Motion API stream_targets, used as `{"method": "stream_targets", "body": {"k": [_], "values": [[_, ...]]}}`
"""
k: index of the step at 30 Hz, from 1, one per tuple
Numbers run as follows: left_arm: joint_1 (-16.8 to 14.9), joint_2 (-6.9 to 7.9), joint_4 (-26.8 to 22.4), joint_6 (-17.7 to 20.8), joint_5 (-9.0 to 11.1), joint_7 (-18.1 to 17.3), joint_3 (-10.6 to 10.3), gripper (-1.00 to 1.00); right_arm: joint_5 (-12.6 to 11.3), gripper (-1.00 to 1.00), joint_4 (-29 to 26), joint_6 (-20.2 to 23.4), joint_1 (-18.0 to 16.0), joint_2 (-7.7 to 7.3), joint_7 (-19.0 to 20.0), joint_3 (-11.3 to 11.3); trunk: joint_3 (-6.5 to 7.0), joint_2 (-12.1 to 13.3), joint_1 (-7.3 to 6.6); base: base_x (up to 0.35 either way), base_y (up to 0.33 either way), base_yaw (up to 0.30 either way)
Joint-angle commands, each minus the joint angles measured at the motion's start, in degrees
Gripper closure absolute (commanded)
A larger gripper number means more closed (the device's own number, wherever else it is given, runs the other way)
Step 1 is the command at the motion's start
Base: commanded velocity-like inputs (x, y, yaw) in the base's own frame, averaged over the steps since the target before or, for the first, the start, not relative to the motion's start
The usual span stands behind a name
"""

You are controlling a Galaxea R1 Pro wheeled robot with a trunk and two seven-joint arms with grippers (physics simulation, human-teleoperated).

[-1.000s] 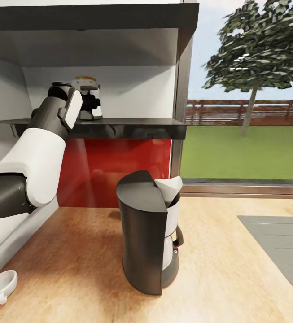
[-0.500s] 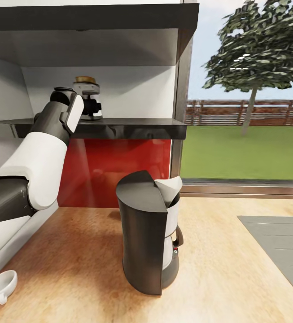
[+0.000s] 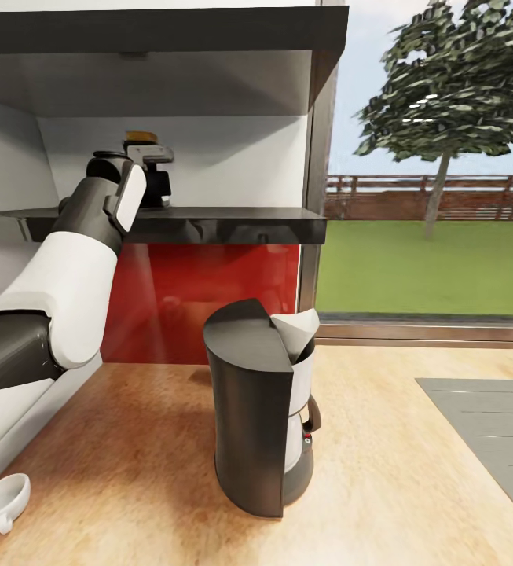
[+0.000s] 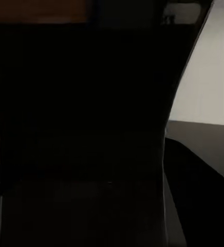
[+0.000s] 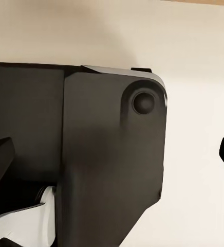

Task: Set up a coffee station on the kitchen countertop: keep the coffee maker on the countertop, move the bottle of coffee from the kitchen shelf to the counter next to the coffee maker, place a paper coffee filter on top of the coffee maker, put the saucer next to the coffee maker with the coffee cup on the saucer, and place the electric kettle next to the coffee maker.

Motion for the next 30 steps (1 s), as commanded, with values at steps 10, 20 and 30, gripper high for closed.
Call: {"method": "stream_targets", "body": {"k": [10,20,30], "values": [[0.00,-0.06,-0.63,0.36,-0.13,0.04,0.27,1.00,-0.44,-1.00,-0.08,-0.08,0.04,-0.01,-0.28,0.48,-0.01,-0.02,0.02,0.000,0.000,0.000],[-0.22,-0.19,-0.73,0.92,-0.13,0.04,-0.07,1.00,-0.37,-1.00,-0.17,-0.03,0.04,0.00,-0.28,0.71,-0.01,-0.02,0.02,0.000,0.000,0.000],[-0.35,-0.16,-0.83,3.29,-0.19,0.04,-0.08,1.00,-0.37,-1.00,-0.17,-0.06,0.04,0.00,-0.28,0.73,-0.01,-0.02,0.02,0.000,0.000,0.000]]}}
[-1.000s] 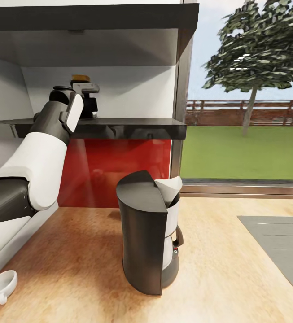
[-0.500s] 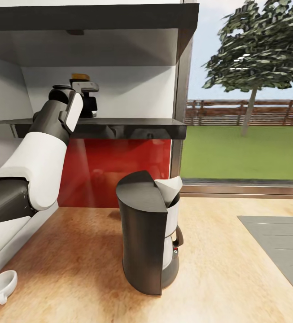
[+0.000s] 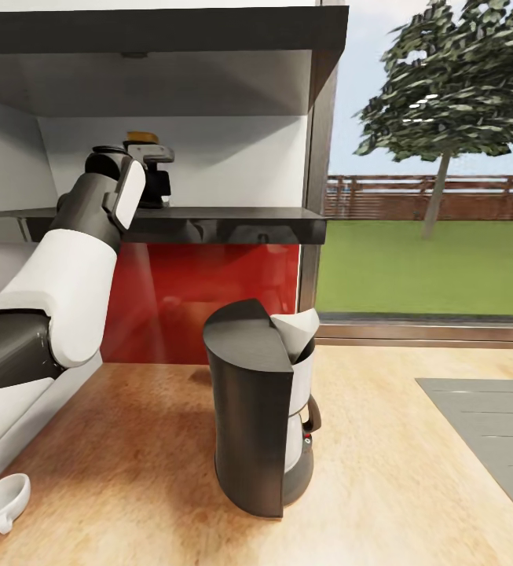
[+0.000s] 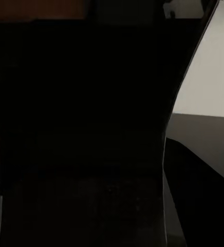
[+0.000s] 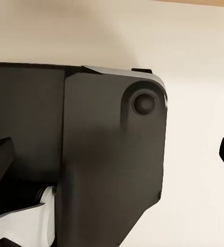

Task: Set up a coffee station on the kitchen countertop: keep the coffee maker on the countertop, move the bottle of coffee from the kitchen shelf to the counter next to the coffee maker, place a paper coffee filter on top of the coffee maker, put the saucer next to the coffee maker with the coffee cup on the saucer, and place the electric kettle next to the coffee maker.

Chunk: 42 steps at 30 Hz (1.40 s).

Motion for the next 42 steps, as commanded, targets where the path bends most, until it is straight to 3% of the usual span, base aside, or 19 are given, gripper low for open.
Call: {"method": "stream_targets", "body": {"k": [1,5,12,34,37,42], "values": [[-0.01,-0.07,-0.26,0.23,-0.11,0.08,0.24,1.00,-0.45,-1.00,-0.08,-0.08,0.04,-0.01,-0.28,0.49,-0.01,-0.03,0.02,0.000,0.000,0.000],[0.12,-0.07,-3.20,0.63,-0.20,0.08,0.26,1.00,-0.45,-1.00,-0.08,-0.09,0.04,-0.01,-0.28,0.49,-0.01,-0.03,0.02,0.000,0.000,0.000],[0.38,-0.02,-7.59,4.82,-0.38,0.08,0.21,1.00,-0.45,-1.00,-0.08,-0.10,0.04,-0.01,-0.28,0.42,-0.01,-0.03,0.02,-0.111,0.000,0.000],[0.63,0.02,-8.59,5.17,-0.28,0.02,0.33,1.00,-0.45,-1.00,-0.08,-0.18,0.04,-0.01,-0.28,0.40,-0.01,-0.03,0.02,-0.329,-0.058,0.000],[3.96,0.31,-15.78,5.38,-0.06,-0.08,0.18,1.00,-0.45,-1.00,-0.08,-0.20,0.04,-0.01,-0.28,0.41,-0.01,-0.03,0.02,-0.326,-0.131,0.000],[4.90,0.45,-17.69,6.72,-0.09,-0.10,0.15,1.00,-0.45,-1.00,-0.08,-0.24,0.04,0.02,-0.28,0.41,-0.01,-0.03,0.02,-0.281,-0.109,0.000]]}}
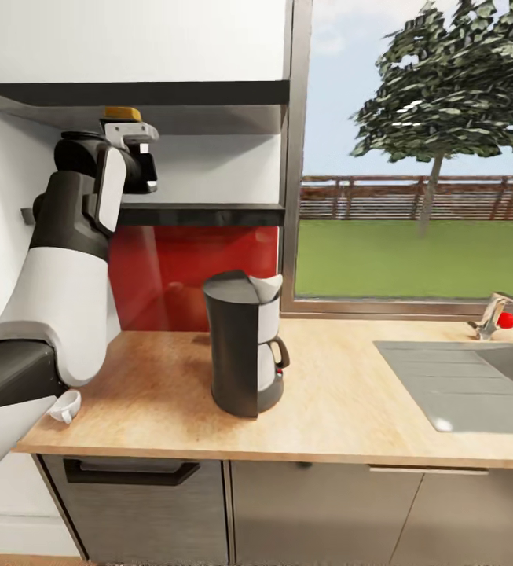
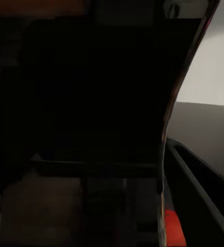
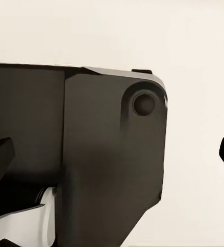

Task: Set up a coffee station on the kitchen countertop: keep the coffee maker on the countertop, move the bottle of coffee from the kitchen shelf to the counter next to the coffee maker, place a paper coffee filter on top of the coffee maker, put the saucer next to the coffee maker with the coffee cup on the saucer, and place the electric kettle next to the coffee maker.

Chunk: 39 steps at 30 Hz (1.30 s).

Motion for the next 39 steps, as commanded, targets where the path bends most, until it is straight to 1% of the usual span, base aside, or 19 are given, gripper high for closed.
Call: {"method": "stream_targets", "body": {"k": [1,5,7,8,10,11,13,16,17,19,20,22,26,29,31,34,39], "values": [[0.04,-0.05,-0.13,0.52,-0.26,0.03,0.12,1.00,-0.45,-1.00,-0.08,-0.08,0.04,-0.02,-0.29,0.48,0.00,-0.01,0.02,-0.076,-0.029,0.000],[0.31,0.14,-0.44,0.84,-0.24,-0.05,0.12,1.00,-0.45,-1.00,-0.08,-0.10,0.04,0.02,-0.29,0.48,0.00,-0.01,0.02,-0.021,-0.008,0.000],[2.24,0.25,-3.14,0.88,-0.23,-1.11,0.07,1.00,-0.45,-1.00,-0.13,-0.10,0.04,0.02,-0.29,0.49,0.00,-0.01,0.02,-0.003,-0.001,0.000],[3.59,0.30,-5.27,0.89,-0.25,-2.28,0.03,1.00,-0.45,-1.00,-0.14,-0.10,0.04,0.03,-0.29,0.52,0.00,-0.01,0.02,-0.001,-0.001,0.000],[6.60,0.55,-10.21,0.89,-0.49,-5.89,0.03,1.00,-0.45,-1.00,-0.16,-0.11,0.04,0.03,-0.29,0.54,0.00,-0.01,0.02,0.000,0.000,0.000],[8.67,1.35,-13.81,0.90,-0.62,-9.02,0.03,1.00,-0.45,-1.00,-0.16,-0.11,0.04,0.03,-0.29,0.55,0.00,-0.01,0.02,0.000,0.000,0.000],[11.96,3.94,-19.84,1.41,-0.42,-14.64,0.03,1.00,-0.45,-1.00,-0.16,-0.11,0.04,0.04,-0.29,0.56,0.00,-0.01,0.02,0.000,0.000,0.000],[14.11,6.24,-23.84,3.26,-0.32,-20.11,0.07,1.00,-0.45,-1.00,-0.16,-0.11,0.04,0.05,-0.29,0.56,0.00,-0.01,0.02,0.000,0.000,0.000],[14.38,6.60,-24.36,3.60,-0.32,-21.13,0.08,1.00,-0.45,-1.00,-0.17,-0.11,0.04,0.05,-0.29,0.56,0.00,-0.01,0.02,0.000,0.000,0.000],[15.17,8.16,-26.04,4.53,-0.32,-25.30,0.14,1.00,-0.45,-1.00,-0.17,-0.11,0.04,0.05,-0.29,0.56,0.00,-0.01,0.02,0.000,0.000,0.000],[15.38,9.00,-26.59,4.77,-0.32,-27.35,0.21,1.00,-0.45,-1.00,-0.17,-0.11,0.04,0.05,-0.29,0.56,0.00,-0.01,0.02,0.000,0.000,0.000],[15.65,11.25,-27.29,5.25,-0.27,-33.61,0.50,1.00,-0.45,-1.00,-0.17,-0.11,0.04,0.05,-0.29,0.56,0.00,-0.01,0.02,0.000,0.000,0.000],[15.92,13.84,-27.45,6.80,-0.28,-41.03,0.44,1.00,-0.45,-1.00,-0.12,-0.11,0.04,0.10,-0.29,0.56,0.00,-0.01,0.02,0.000,0.000,0.000],[17.30,14.95,-27.47,7.14,-0.24,-44.96,0.53,1.00,-0.45,-1.00,-0.09,-0.11,0.04,0.13,-0.29,0.56,0.00,-0.01,0.02,0.000,0.000,0.000],[18.77,15.48,-27.47,7.20,-0.24,-47.29,0.53,1.00,-0.45,-1.00,-0.08,-0.11,0.04,0.13,-0.29,0.56,0.00,-0.01,0.02,0.000,0.000,0.000],[21.55,16.05,-27.47,7.18,-0.23,-49.63,0.59,1.00,-0.45,-1.00,-0.09,-0.11,0.04,0.14,-0.29,0.59,0.00,-0.01,0.02,0.000,0.000,0.000],[25.14,16.51,-27.54,7.05,-0.29,-51.17,0.73,1.00,-0.45,-1.00,-0.08,-0.11,0.04,0.14,-0.29,0.64,0.00,-0.01,0.02,0.000,0.000,0.000]]}}
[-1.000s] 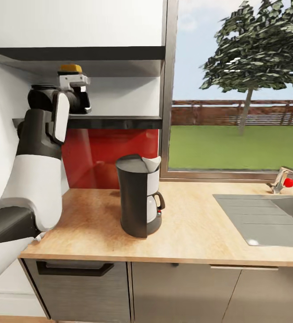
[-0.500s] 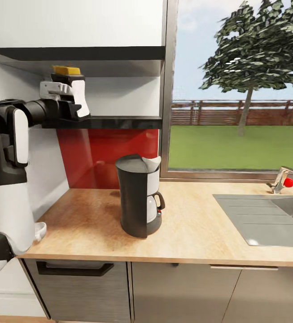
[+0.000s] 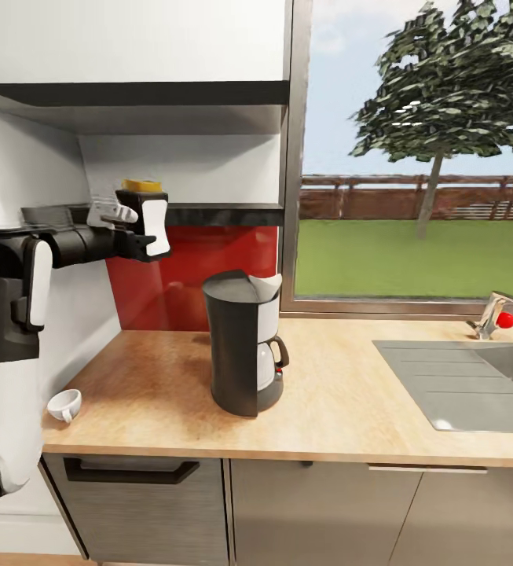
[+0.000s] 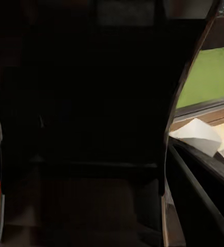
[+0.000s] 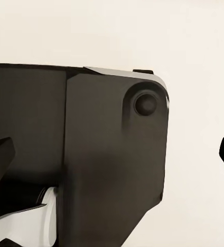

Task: Set up a coffee station on the kitchen countertop: keep the coffee maker on the countertop, move the bottle of coffee from the kitchen shelf to the counter next to the coffee maker, place a paper coffee filter on top of the coffee maker, put the saucer next to the coffee maker with the coffee cup on the saucer, and place the electric kettle next to the coffee maker.

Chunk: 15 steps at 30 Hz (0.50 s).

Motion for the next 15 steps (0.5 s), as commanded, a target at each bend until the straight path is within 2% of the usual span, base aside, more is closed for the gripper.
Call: {"method": "stream_targets", "body": {"k": [1,6,8,10,15], "values": [[0.80,0.05,-0.03,0.16,-0.11,-0.83,0.10,1.00,-0.45,-1.00,-0.09,-0.08,0.04,-0.01,-0.29,0.49,0.00,-0.04,0.02,0.000,0.000,0.000],[6.40,0.96,-0.05,-0.77,-0.41,-2.31,0.41,1.00,-0.45,-1.00,-0.16,-0.08,0.04,0.02,-0.29,0.50,0.00,-0.04,0.02,0.000,0.000,0.000],[9.52,1.24,-0.05,-1.00,-0.47,-2.41,1.59,1.00,-0.45,-1.00,-0.16,-0.08,0.04,0.14,-0.29,0.50,0.00,-0.04,0.02,0.000,0.000,0.000],[11.15,1.27,-0.05,-1.64,-0.59,-2.44,2.20,1.00,-0.45,-1.00,-0.16,-0.08,0.04,0.26,-0.29,0.50,0.00,-0.04,0.02,0.000,0.000,0.000],[16.56,1.28,0.28,-7.94,-0.93,-1.22,2.79,1.00,-0.45,-1.00,-0.10,-0.08,0.04,0.34,-0.29,0.57,0.00,-0.04,0.02,0.000,0.000,0.000]]}}
